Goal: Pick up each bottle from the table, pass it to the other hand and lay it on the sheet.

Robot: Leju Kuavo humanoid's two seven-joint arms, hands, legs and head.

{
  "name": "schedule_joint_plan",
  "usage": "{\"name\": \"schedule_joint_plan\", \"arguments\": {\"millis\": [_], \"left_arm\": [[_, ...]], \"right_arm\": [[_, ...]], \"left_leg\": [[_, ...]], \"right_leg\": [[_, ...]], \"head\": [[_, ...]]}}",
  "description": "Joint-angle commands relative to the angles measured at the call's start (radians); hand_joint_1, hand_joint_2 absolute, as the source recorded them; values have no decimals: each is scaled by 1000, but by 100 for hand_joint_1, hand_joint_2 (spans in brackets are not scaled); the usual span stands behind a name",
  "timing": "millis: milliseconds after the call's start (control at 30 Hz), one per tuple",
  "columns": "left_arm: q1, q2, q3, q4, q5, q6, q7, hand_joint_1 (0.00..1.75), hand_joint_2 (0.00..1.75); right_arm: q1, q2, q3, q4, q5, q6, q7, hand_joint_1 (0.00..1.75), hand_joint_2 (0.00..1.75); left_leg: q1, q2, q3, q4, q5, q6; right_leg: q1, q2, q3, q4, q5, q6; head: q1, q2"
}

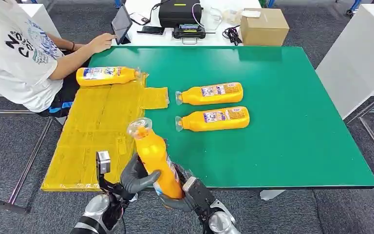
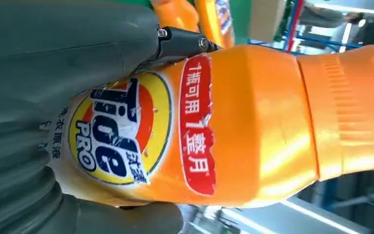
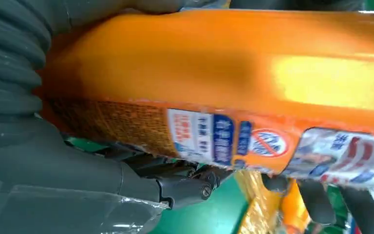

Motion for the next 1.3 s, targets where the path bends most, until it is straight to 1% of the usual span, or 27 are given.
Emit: {"name": "schedule_joint_plan", "arguments": {"millis": [33, 67, 200, 267, 333, 467, 533, 567, 633, 667, 700, 733, 767, 800, 833, 867, 900, 967, 1000, 1067, 1100, 1133, 1167, 1200, 1300], "left_arm": [[-11, 35, -47, 25, -56, 52, -2, 175, 175], [-11, 35, -48, 22, -75, 63, -7, 175, 175], [-13, 26, -26, 23, -88, 86, -4, 175, 175], [-13, 26, -26, 23, -88, 86, -4, 175, 175], [-13, 26, -26, 23, -88, 86, -4, 175, 175], [-13, 26, -26, 23, -88, 86, -4, 175, 175], [-13, 26, -26, 23, -88, 86, -4, 175, 175], [-14, 25, -20, 24, -78, 80, -2, 175, 175], [-15, 28, -15, 24, -75, 81, 0, 175, 175], [-15, 28, -13, 25, -74, 84, 2, 175, 175], [-12, 27, -6, 22, -74, 93, 3, 175, 175], [-10, 27, -1, 21, -70, 93, 6, 175, 175], [-8, 27, 3, 18, -67, 95, 6, 175, 175], [-6, 27, 6, 14, -66, 97, 6, 175, 175], [-1, 27, 14, 0, -67, 108, 10, 175, 175], [2, 26, 18, -8, -67, 114, 10, 175, 175], [9, 28, 25, -24, -69, 122, 11, 175, 175], [18, 29, 45, -53, -68, 136, 9, 175, 175], [23, 27, 60, -72, -79, 166, 2, 175, 175], [29, 26, 81, -93, -81, 187, 1, 175, 175], [30, 22, 94, -109, -114, 237, -11, 175, 175], [30, 18, 104, -117, -116, 247, -10, 175, 175], [29, 18, 106, -121, -129, 263, -13, 175, 175], [28, 14, 113, -128, -151, 300, -19, 175, 175], [25, 4, 117, -137, -171, 329, -23, 175, 175]], "right_arm": [[-32, -8, -14, 58, 2, -5, 10, 175, 175], [-31, -9, -15, 57, 2, -7, 10, 175, 175], [-35, -9, -13, 63, 5, -2, 12, 175, 175], [-35, -9, -13, 63, 5, -2, 12, 175, 175], [-35, -9, -13, 63, 5, -2, 12, 175, 175], [-35, -9, -13, 63, 5, -2, 12, 175, 175], [-35, -9, -13, 63, 5, -2, 12, 175, 175], [-36, -9, -10, 66, 7, -1, 11, 175, 175], [-38, -10, -9, 69, 9, -2, 11, 175, 175], [-39, -10, -8, 71, 10, -4, 11, 175, 175], [-40, -10, -6, 73, 16, -10, 11, 166, 175], [-39, -9, -6, 72, 18, -14, 11, 155, 175], [-39, -9, -1, 70, 24, -18, 12, 134, 175], [-37, -10, 2, 64, 36, -37, 14, 24, 175], [-34, -8, 7, 49, 55, -73, 23, 0, 175], [-30, -5, 2, 38, 58, -89, 31, 0, 175], [-25, -8, 8, 10, 75, -113, 40, 0, 0], [-7, -13, 1, -68, 70, -127, 47, 0, 0], [6, -19, 0, -122, 70, -136, 53, 0, 0], [27, -25, -2, -202, 67, -147, 60, 0, 0], [39, -30, -3, -249, 65, -151, 65, 0, 0], [47, -32, 0, -275, 64, -152, 70, 0, 0], [50, -33, 3, -285, 64, -152, 71, 0, 0], [55, -35, 5, -301, 62, -152, 73, 0, 0], [57, -37, 10, -302, 61, -154, 78, 0, 0]], "left_leg": [[0, 2, 3, -1, -1, -1], [2, 2, 5, 0, -2, -2], [1, 2, 3, -1, -1, -2], [1, 2, 4, -1, -2, -2], [1, 1, 2, -1, -1, -1], [2, 3, 5, 0, -2, -2], [1, 1, 2, -1, -1, -1], [2, 2, 5, 0, -2, -2], [0, 1, 2, -1, -1, -1], [1, 2, 4, 0, -2, -2], [0, 1, 2, -1, -1, -1], [2, 3, 5, 0, -2, -2], [1, 2, 3, 0, -1, -2], [2, 3, 5, 0, -2, -2], [1, 2, 3, -1, -1, -2], [2, 3, 5, 0, -2, -2], [2, 4, 5, 1, -3, -3], [1, 3, 2, 0, -2, -2], [1, 2, 1, 0, -1, -1], [2, 3, 3, 2, -3, -2], [2, 2, 3, 1, -3, -2], [1, 1, 1, 0, -1, -1], [2, 2, 2, 2, -3, -2], [1, 1, 1, 1, -1, -1], [2, 0, 4, 1, -3, -2]], "right_leg": [[1, 1, 3, -1, -1, -2], [2, 1, 5, -1, -1, -3], [1, 1, 3, -1, -1, -2], [2, 2, 4, -1, -1, -3], [1, 1, 2, -1, 0, -1], [2, 2, 5, -1, -1, -3], [1, 1, 2, -1, 0, -1], [2, 1, 5, -1, -1, -3], [0, 1, 2, -1, 0, -1], [1, 2, 3, -1, -1, -2], [0, 1, 2, -1, 0, -1], [2, 2, 5, -1, -1, -3], [1, 2, 3, -1, -1, -2], [2, 2, 5, -1, -1, -3], [1, 2, 3, -1, -1, -2], [2, 3, 5, -1, -1, -3], [3, 3, 5, 0, -2, -3], [2, 3, 2, 0, -1, -2], [1, 1, 1, 0, 0, -1], [2, 2, 3, 1, -2, -3], [2, 2, 2, 1, -2, -3], [1, 1, 0, 0, 0, -1], [2, 1, 2, 1, -2, -3], [1, 0, 0, 0, -1, -2], [2, 0, 4, 0, -2, -3]], "head": [[0, 0], [0, 0], [0, 0], [0, 0], [0, 0], [0, 0], [0, 0], [0, 0], [0, 0], [0, 0], [0, 0], [0, 0], [0, 0], [0, 0], [0, 0], [0, 0], [0, 0], [-1, 0], [0, 0], [0, 0], [0, 0], [-1, 0], [0, 0], [0, 0], [0, 0]]}}
